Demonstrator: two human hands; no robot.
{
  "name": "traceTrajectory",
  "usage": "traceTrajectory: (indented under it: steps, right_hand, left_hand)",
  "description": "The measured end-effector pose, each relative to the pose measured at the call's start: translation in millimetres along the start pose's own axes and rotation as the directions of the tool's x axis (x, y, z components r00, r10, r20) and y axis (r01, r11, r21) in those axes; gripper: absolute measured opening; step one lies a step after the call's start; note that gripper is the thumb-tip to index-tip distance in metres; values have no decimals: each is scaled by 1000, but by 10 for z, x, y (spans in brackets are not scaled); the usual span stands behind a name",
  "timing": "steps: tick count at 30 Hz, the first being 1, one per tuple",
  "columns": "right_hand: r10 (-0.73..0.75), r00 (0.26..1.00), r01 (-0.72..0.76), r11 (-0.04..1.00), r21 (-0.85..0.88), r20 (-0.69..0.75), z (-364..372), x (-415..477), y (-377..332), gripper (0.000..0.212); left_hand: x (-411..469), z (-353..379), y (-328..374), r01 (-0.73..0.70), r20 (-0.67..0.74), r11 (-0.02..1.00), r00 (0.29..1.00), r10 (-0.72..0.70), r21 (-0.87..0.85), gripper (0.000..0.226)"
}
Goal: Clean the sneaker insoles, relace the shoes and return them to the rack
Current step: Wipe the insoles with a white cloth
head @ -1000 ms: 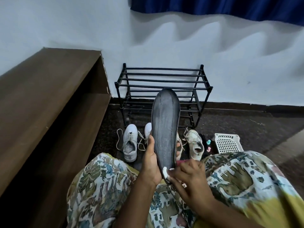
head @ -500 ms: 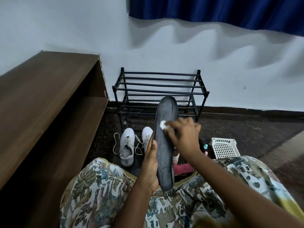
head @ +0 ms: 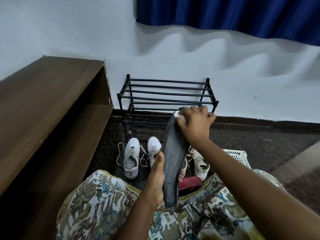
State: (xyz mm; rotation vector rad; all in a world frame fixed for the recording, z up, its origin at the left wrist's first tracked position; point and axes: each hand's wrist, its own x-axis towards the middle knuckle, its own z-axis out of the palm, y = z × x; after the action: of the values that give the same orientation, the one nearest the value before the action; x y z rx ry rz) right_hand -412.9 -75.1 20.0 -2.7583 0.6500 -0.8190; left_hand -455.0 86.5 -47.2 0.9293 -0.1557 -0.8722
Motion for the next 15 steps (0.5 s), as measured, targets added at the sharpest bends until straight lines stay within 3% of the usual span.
traceTrajectory:
  steps: [3, 5, 11, 15]
  right_hand:
    - [120, 992, -119, 993, 21, -45, -42, 96, 105, 17]
    - [98, 994, -98, 995, 7, -42, -52, -13, 151, 18]
    - [-201, 969, 200, 980, 17, 142, -16, -814, 47, 25]
    - [-329, 930, 319, 944, 83, 161, -67, -1250, -102, 25]
  left_hand:
    - [-22, 14, 26, -29, -3, 999, 1000, 29, 18, 62]
    - [-23, 32, 43, -53, -20, 998, 998, 54, 23, 61]
    - [9, 29, 69, -25, -124, 994, 992, 11, -111, 57]
    - [-29, 28, 85, 73, -113, 962, 988, -106, -264, 71]
